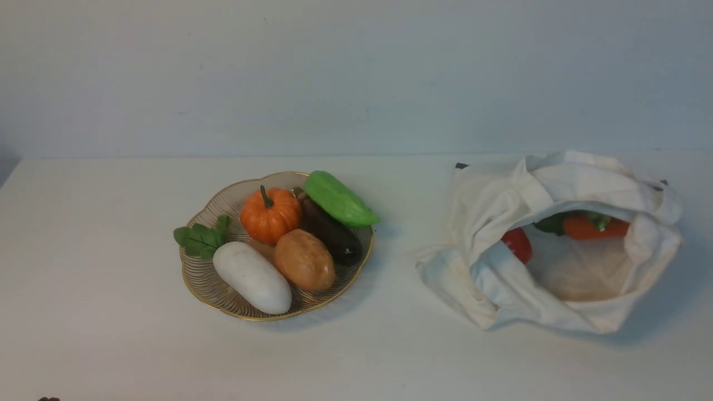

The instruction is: Take vegetables from cloth bag on white table place on plate.

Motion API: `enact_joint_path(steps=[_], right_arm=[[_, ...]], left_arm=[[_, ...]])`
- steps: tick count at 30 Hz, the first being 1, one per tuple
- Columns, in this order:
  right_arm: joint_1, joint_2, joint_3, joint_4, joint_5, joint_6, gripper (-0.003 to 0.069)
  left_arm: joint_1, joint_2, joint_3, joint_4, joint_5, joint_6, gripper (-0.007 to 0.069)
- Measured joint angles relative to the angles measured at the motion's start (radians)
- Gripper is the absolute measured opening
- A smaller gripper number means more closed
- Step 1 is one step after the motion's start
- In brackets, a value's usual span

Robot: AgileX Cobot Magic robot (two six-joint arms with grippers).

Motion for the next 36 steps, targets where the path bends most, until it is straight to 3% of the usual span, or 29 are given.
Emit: enact_joint_path(steps=[9,13,22,23,25,32,36], right_arm=[[0.0,0.0,0.003,0.059,-0.126,-0.049,-0.0015],[0.0,0.0,0.003,0.135,-0.129,-0.148,-0.0015],[-0.021,-0.006,0.006,0.154,-0.121,-0.181,-0.0015],[-0.094,-0.013,0.015,0.154,-0.109,-0.181,-0.0015],[-0.142,-0.016,0.027,0.15,-0.107,-0.182,-0.0015],[-0.533,-0.024,0.253,0.118,-0.088,-0.185,-0.0015],[-0.646,-0.059,0.371,0.116,-0.079,-0.185,-0.0015]], left_arm=[[0.0,0.0,0.0,0.0,0.0,0.0,-0.0008],[0.0,0.0,0.0,0.0,0.0,0.0,-0.0008],[0.0,0.0,0.0,0.0,0.0,0.0,-0.0008],[0.0,0.0,0.0,0.0,0.0,0.0,-0.0008],[0.0,0.0,0.0,0.0,0.0,0.0,-0.0008],[0.0,0.0,0.0,0.0,0.0,0.0,-0.0008],[0.0,0.0,0.0,0.0,0.0,0.0,-0.0008]])
